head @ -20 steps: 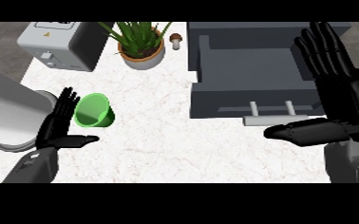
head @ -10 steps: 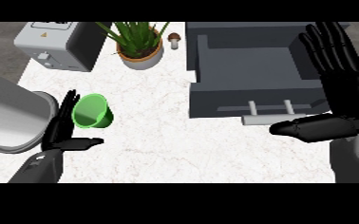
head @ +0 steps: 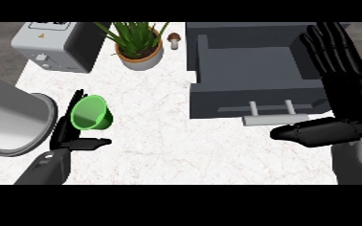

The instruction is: Pick up the cup, place it into the drawer and close the drawer

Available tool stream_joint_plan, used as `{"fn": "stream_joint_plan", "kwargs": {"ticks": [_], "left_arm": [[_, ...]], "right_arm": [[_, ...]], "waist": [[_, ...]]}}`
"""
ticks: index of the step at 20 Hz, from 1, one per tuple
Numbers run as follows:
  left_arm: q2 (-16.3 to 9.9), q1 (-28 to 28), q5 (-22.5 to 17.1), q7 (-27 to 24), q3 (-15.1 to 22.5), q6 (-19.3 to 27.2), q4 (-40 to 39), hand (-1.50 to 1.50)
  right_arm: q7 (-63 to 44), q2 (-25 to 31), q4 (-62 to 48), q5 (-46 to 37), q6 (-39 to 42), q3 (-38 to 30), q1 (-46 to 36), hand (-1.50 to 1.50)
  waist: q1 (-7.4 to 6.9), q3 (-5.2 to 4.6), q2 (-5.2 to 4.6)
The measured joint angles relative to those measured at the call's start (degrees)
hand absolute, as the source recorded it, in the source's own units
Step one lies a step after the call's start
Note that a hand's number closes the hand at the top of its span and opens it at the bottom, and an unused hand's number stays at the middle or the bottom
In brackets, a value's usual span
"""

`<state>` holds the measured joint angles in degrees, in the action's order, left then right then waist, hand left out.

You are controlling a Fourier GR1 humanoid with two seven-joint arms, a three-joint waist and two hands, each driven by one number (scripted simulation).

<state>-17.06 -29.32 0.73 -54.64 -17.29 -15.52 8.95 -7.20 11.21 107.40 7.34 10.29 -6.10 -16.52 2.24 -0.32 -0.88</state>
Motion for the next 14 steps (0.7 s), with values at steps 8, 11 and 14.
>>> {"fn": "stream_joint_plan", "kwargs": {"ticks": [8, 11, 14], "left_arm": [[1.5, -1.4, -0.3, 0.4, 0.2, -4.3, 1.0, 1.50], [1.8, -1.4, 0.0, -2.1, 0.1, -1.1, 2.9, 1.50], [2.3, -1.1, 0.4, -4.8, -0.3, 4.2, 4.2, 1.50]], "right_arm": [[-1.5, 0.4, -0.1, 0.2, -0.2, -0.4, -1.0, -1.50], [-1.0, 0.4, -0.3, 0.1, -0.1, -0.4, -0.8, -1.50], [-0.6, 0.6, -0.1, 0.1, 0.3, -0.5, -0.1, -1.50]], "waist": [[0.07, -0.03, -0.07], [0.03, -0.03, -0.11], [0.22, -0.02, -0.15]]}}
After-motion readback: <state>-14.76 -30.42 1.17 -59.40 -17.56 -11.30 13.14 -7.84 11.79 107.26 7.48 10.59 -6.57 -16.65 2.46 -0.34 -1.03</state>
